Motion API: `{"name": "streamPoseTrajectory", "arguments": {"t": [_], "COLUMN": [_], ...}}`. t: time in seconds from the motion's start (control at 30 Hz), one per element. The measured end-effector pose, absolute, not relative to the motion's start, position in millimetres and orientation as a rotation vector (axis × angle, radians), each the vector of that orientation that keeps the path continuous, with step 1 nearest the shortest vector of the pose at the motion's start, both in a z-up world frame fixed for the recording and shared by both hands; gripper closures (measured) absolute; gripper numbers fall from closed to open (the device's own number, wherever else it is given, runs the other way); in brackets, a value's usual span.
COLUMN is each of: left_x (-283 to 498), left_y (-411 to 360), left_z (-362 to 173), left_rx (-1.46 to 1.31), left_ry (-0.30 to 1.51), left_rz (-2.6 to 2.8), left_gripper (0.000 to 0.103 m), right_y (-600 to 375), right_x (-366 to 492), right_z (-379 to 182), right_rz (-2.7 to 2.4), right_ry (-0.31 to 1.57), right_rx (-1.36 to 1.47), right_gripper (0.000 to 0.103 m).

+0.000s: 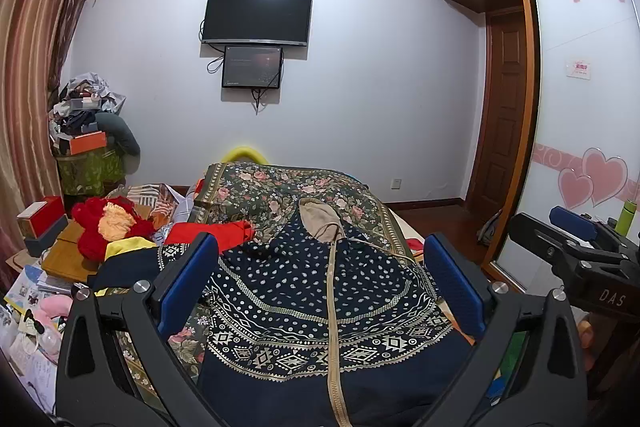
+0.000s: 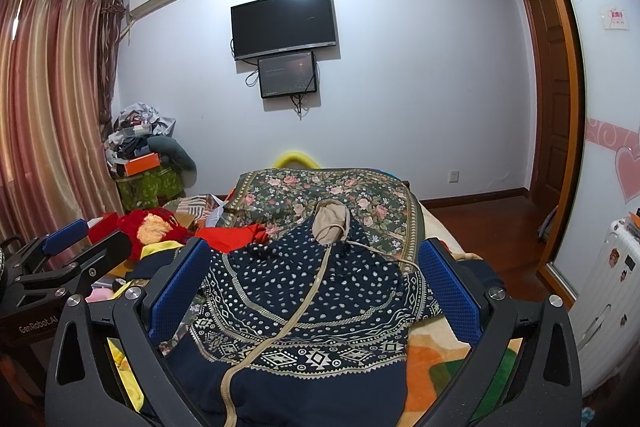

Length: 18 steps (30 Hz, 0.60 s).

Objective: Fold large clothes

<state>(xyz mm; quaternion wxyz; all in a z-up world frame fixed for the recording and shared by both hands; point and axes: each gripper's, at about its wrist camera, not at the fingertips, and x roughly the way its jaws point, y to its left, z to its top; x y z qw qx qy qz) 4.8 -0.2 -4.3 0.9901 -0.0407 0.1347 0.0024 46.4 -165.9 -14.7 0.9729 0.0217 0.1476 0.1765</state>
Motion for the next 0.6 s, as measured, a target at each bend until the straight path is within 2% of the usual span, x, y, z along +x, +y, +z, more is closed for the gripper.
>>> {"name": "streamPoseTrajectory", "arguments": {"t": [0.6], "left_x": [3.6], "left_y": [5.7], "left_z": [-8.2], "left_rx": [-0.091], "left_ry": [0.271], "left_rz": [0.006], "left_gripper": [0.0], "right_y": [-165.3], "right_x": [47.0], "right_z": [-14.9], "right_rz": [0.356], "right_ry": [0.302], "right_rx": [0.044], "right_gripper": [0.0]}}
